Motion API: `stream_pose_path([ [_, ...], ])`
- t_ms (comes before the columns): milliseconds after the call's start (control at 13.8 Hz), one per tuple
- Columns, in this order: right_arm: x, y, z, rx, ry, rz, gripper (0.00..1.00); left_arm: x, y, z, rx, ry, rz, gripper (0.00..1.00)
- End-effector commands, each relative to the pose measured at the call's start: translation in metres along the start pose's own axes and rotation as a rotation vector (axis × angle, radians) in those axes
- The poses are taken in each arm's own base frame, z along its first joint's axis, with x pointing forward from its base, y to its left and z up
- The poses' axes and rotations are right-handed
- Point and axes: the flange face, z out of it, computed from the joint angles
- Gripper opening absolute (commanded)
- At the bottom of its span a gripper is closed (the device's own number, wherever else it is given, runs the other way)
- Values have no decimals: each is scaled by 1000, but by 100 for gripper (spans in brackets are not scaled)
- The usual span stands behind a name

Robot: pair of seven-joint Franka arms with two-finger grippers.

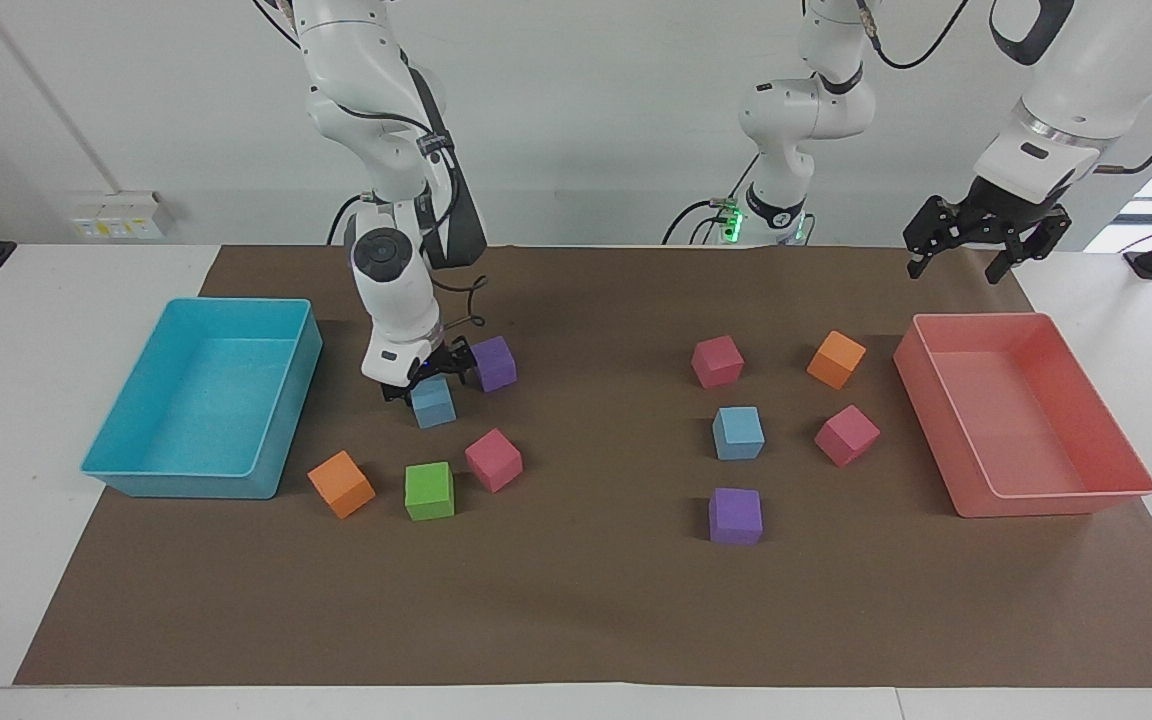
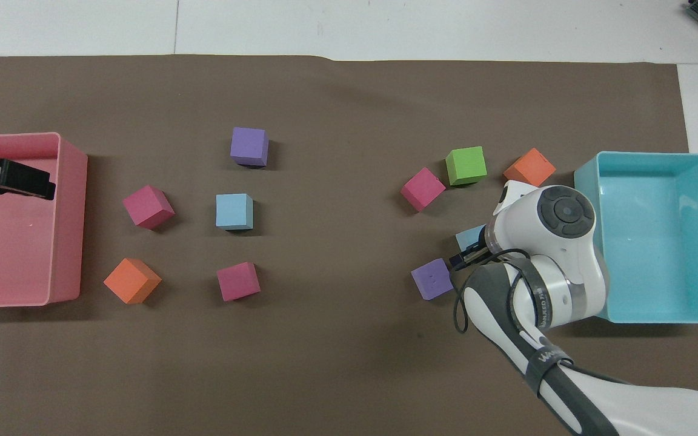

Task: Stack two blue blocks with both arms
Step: 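Lower the right gripper onto the light-blue cube and close it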

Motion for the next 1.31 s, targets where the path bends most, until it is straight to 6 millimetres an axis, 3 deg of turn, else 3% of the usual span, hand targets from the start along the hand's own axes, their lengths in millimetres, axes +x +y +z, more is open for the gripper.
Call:
stream_pose_path([
  [0,-4,5,2,12,19,-8,100,-3,0,-4,14,-11,6,100],
  [73,-4,5,2,12,19,-6,100,-3,1,-4,14,-12,7,100],
  [145,-4,5,2,13,18,-6,93,-3,2,-4,13,-11,7,100],
  [436,-3,4,2,13,18,7,6,-2,3,-4,13,-10,9,100],
  [508,-3,3,3,13,16,7,0,-2,2,-5,13,-5,9,100],
  [872,0,4,-10,12,27,52,0,-2,2,-4,11,-8,8,100],
  [1235,2,-4,-63,16,37,130,0,-3,2,-4,11,-10,9,100],
])
